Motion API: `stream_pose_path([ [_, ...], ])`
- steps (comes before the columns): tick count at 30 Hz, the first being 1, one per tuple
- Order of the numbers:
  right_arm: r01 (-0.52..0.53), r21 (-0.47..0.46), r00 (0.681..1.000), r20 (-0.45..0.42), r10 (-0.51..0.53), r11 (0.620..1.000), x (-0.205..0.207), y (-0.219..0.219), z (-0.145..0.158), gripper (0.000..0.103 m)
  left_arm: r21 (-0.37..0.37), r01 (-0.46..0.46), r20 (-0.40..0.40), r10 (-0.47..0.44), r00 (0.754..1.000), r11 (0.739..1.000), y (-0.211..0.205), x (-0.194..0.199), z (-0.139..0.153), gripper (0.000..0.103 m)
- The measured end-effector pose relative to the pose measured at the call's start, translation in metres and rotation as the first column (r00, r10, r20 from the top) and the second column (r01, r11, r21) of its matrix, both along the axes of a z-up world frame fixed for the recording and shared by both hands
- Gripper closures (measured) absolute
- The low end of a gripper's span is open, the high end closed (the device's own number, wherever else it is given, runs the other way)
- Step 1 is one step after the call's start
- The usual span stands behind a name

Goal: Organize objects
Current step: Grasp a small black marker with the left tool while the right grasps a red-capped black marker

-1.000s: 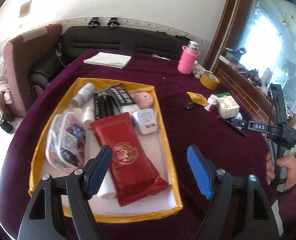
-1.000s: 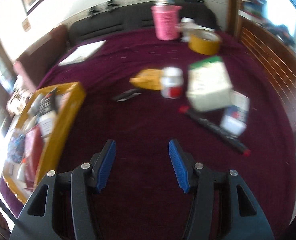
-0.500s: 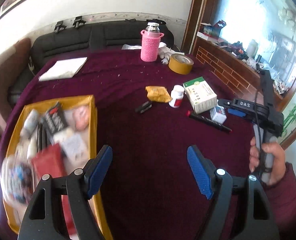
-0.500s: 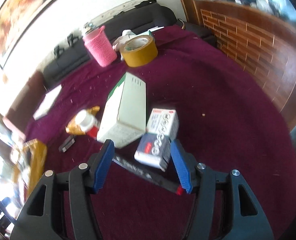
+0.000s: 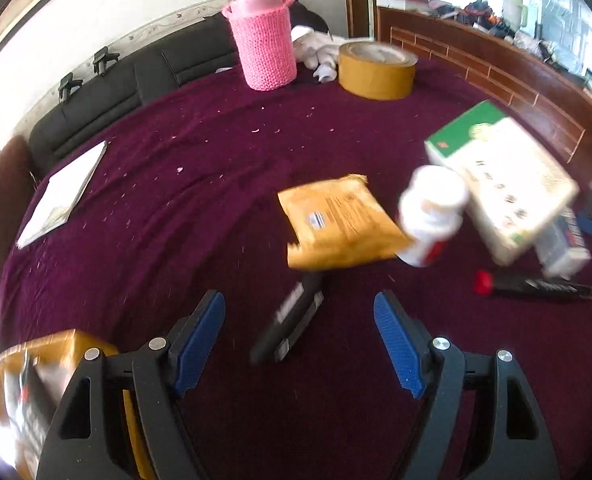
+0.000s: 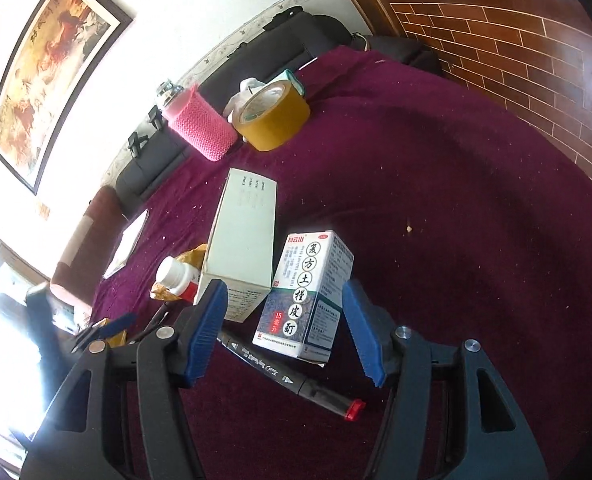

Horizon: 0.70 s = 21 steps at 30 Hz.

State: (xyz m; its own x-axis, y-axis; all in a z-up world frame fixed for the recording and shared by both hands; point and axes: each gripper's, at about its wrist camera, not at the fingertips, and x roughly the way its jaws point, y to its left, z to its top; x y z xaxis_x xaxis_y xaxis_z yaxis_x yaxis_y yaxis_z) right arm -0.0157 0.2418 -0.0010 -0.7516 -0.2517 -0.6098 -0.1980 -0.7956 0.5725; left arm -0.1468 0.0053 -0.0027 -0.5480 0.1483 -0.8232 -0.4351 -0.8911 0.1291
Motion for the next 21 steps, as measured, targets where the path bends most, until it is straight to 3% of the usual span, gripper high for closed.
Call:
stream_pose_path([
  [1,-0.002,-0.001,1.0,0.001,0.002,1.0,0.0,0.0,0.0,0.045,0.003,-0.002,0.031,0.002,1.0,1.0,0.002,-0.006,-0.005,0.053],
  [2,-0.007,-0.005,1.0,0.001,0.007,1.0,-0.001,-0.001,0.0,0.045,0.055,-0.005,0.045,0.002,0.999,0.998,0.002,-0.008,-0.004,0.075],
  [4,-0.006,-0.007,1.0,0.001,0.006,1.0,0.0,0.001,0.0,0.045,0.064,-0.014,0.053,0.01,0.999,0.998,0.004,-0.004,-0.002,0.091],
  [12,-0.063,0.027,0.997,-0.04,0.064,0.998,0.002,-0.012,0.007,0.045,0.109,-0.026,0.088,0.016,0.996,0.994,-0.009,0.039,0.004,0.094],
  [17,-0.071,0.057,0.997,0.015,0.07,0.996,-0.001,-0.016,0.0,0.045,0.16,-0.031,0.118,0.012,0.993,0.987,-0.024,0.085,0.013,0.094],
  [21,-0.05,-0.022,0.997,0.066,0.051,0.998,0.001,-0.008,-0.016,0.045,0.158,-0.025,0.119,0.006,0.993,0.987,-0.023,0.1,0.008,0.094],
])
